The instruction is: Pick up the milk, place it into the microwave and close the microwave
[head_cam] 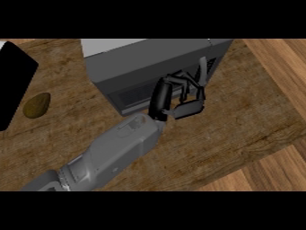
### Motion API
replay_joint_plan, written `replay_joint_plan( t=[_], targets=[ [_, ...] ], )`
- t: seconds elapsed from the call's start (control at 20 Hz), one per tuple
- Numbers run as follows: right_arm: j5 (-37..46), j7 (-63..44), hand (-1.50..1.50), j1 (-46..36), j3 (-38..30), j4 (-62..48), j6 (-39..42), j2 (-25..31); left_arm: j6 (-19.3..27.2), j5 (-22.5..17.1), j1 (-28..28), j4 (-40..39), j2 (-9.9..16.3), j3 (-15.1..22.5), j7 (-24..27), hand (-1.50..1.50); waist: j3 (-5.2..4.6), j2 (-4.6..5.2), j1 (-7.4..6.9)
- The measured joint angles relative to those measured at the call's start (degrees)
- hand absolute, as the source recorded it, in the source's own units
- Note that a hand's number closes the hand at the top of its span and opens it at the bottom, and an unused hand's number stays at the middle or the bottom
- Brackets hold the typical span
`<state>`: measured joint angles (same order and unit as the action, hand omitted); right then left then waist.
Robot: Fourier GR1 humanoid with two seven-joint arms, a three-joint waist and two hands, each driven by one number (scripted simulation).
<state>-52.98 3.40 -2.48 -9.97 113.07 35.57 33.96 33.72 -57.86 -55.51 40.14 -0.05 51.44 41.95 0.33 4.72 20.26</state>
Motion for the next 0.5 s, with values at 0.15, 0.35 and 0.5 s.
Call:
replay_joint_plan(
  t=[0.15,0.35,0.5],
  targets=[
    [-1.2,-0.4,-1.5,0.0,-0.1,0.3,0.6,0.8,0.7,-0.5,-0.6,-0.3,0.0,1.1,-1.2,1.5,-0.06,-0.15,-0.25],
    [-2.2,-0.7,-1.5,0.5,-0.9,0.9,0.7,1.6,1.1,-1.5,-1.3,-0.5,-0.1,2.5,-2.6,1.5,-0.18,-0.39,-0.86],
    [-2.7,-0.8,-1.5,1.1,-1.6,1.4,0.6,2.0,1.0,-2.6,-1.5,-0.2,-0.1,3.3,-3.4,1.5,-0.26,-0.49,-1.68]
  ],
)
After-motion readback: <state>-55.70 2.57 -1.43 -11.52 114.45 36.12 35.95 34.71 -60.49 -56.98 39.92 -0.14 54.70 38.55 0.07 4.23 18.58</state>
